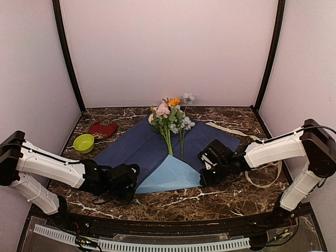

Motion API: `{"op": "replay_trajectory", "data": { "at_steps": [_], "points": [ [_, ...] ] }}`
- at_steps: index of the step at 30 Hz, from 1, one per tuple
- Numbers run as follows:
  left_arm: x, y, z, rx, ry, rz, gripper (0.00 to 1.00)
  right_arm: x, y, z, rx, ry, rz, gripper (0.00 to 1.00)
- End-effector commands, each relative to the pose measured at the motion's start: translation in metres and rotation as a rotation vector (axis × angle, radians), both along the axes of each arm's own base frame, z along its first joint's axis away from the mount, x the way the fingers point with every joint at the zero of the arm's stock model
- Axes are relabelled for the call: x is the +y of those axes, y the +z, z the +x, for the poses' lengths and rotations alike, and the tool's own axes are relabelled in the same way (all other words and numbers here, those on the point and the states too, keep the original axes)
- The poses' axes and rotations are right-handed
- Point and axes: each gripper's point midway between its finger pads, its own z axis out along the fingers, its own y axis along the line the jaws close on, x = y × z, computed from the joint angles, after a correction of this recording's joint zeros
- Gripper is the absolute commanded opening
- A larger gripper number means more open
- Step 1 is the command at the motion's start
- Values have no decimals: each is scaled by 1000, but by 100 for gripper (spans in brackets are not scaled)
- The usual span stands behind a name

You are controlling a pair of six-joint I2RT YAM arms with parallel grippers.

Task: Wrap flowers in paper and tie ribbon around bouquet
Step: Press the fold line on the 1/4-folded wrapping paper.

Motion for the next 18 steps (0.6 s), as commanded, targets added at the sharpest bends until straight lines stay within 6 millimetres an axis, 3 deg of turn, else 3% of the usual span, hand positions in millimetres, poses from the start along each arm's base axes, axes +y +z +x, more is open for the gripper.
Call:
{"op": "replay_trajectory", "data": {
  "at_steps": [1,3,5,10,14,18],
  "points": [
    [59,5,-8,33,70,210,0,-27,-34,-21,89,-5,-113,2],
    [49,25,-2,6,109,146,2,-26,-32,-18,81,-8,-112,2],
    [36,36,0,10,192,25,10,-24,-31,-15,73,-14,-113,3],
    [14,48,4,-9,418,-263,37,-22,-30,-2,29,-30,-135,4],
    [23,47,5,-15,570,-256,56,-17,-27,5,-2,-28,-132,4],
    [7,58,14,-81,609,-395,65,-17,-25,8,-24,-27,-134,4]
  ]
}}
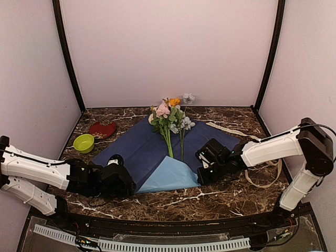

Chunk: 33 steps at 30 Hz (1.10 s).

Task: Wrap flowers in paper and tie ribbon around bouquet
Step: Press the fold line on the 1/4-folded wrapping paper, then adjust the 1/4-folded wrapping paper at the center of the board.

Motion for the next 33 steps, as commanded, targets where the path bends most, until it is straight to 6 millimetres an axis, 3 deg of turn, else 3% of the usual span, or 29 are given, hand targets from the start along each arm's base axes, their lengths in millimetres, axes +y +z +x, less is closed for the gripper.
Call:
{"op": "replay_trajectory", "data": {
  "at_steps": [1,5,9,12,15,20,22,25,27,31,33],
  "points": [
    [-11,12,15,-85,166,-150,67,-23,-26,-3,6,-16,-125,4],
    [-10,-1,11,-69,280,-160,68,-17,-19,0,-20,-15,-99,5],
    [-9,-8,15,-100,288,-77,66,-12,-17,1,-31,-2,-90,5],
    [-28,11,23,-172,147,13,58,-14,-20,-2,-20,5,-98,6],
    [-51,30,25,-255,0,64,57,-18,-21,-6,-16,2,-101,6],
    [-59,37,24,-301,-75,28,52,-22,-20,-9,-17,-5,-86,6],
    [-78,50,24,-340,-177,-7,48,-22,-21,-11,-12,-2,-80,6],
    [-128,55,5,-352,-480,-53,47,-23,-24,-14,-5,6,-85,7],
    [-138,40,-1,-307,-564,13,43,-23,-26,-15,0,15,-90,7],
    [-131,6,-2,-234,-606,163,40,-24,-25,-17,9,31,-93,7],
    [-127,-2,2,-229,-605,196,40,-25,-26,-20,16,33,-95,7]
  ]
}}
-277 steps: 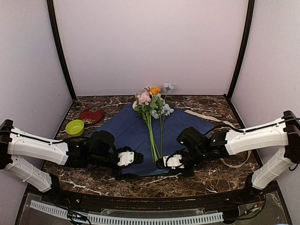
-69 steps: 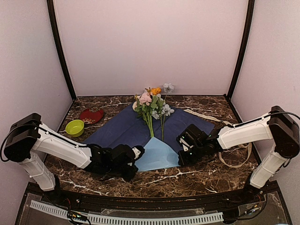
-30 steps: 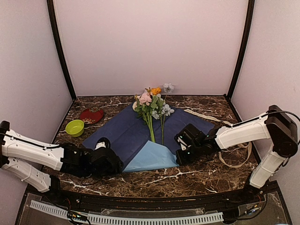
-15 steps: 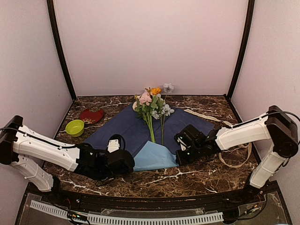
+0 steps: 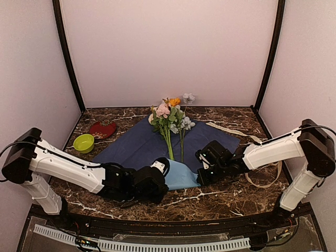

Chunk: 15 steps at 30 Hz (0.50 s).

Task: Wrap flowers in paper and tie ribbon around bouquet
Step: Adjust the 1/4-folded wrapping paper at the center of the board.

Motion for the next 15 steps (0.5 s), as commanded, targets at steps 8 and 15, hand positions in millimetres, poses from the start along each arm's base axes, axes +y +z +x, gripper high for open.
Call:
{"op": "replay_trajectory", "data": {
  "at_steps": [8,15],
  "points": [
    [24,-33,32,9,3,122,38,-31,-26,-29,101,2,-101,7],
    [29,-60,29,76,-31,156,36,-32,-19,-23,87,-11,-127,7]
  ]
}}
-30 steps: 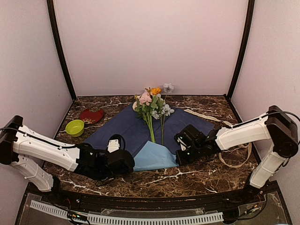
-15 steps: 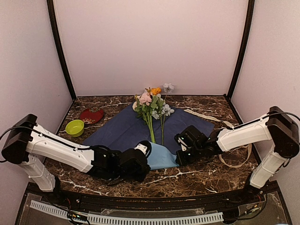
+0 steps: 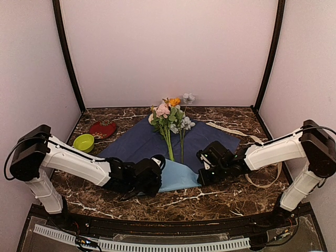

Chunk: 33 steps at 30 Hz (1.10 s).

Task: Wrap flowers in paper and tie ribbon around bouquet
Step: Adjust the 1/4-folded wrapping paper at the center of the board.

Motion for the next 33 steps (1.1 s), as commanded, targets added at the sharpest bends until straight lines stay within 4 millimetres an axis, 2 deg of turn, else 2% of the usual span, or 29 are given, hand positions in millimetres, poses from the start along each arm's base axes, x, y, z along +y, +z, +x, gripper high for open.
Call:
{"op": "replay_trajectory", "data": {
  "at_steps": [1,2,3,7,9,12,14,16,20,23,27,31,33],
  "points": [
    [6,-24,-9,62,-34,40,35,-31,-17,-18,76,-4,-160,7],
    [7,-28,-11,72,-33,42,35,-31,-14,-15,67,-2,-172,8],
    [8,-32,-12,79,-29,42,35,-28,0,-10,38,-1,-155,8],
    [17,-39,-8,73,2,65,35,-20,30,2,-24,20,-145,8],
    [18,-39,-4,64,8,65,35,-7,49,4,-61,58,-106,8],
    [18,-37,-1,50,5,62,35,33,79,-6,-109,210,31,9],
    [17,-37,0,47,4,59,35,69,91,-22,-71,334,185,9],
    [18,-37,-1,52,3,56,35,93,93,-32,-9,405,276,9],
    [19,-36,-2,55,11,48,35,122,76,-28,40,449,304,9],
    [22,-34,0,42,27,41,35,136,59,-27,81,475,311,8],
    [24,-30,8,19,43,50,36,135,29,-20,106,451,237,8],
    [20,-20,13,3,29,48,42,125,10,-5,92,393,157,7],
    [18,-9,13,-12,13,29,48,126,8,9,79,352,143,7]
  ]
}}
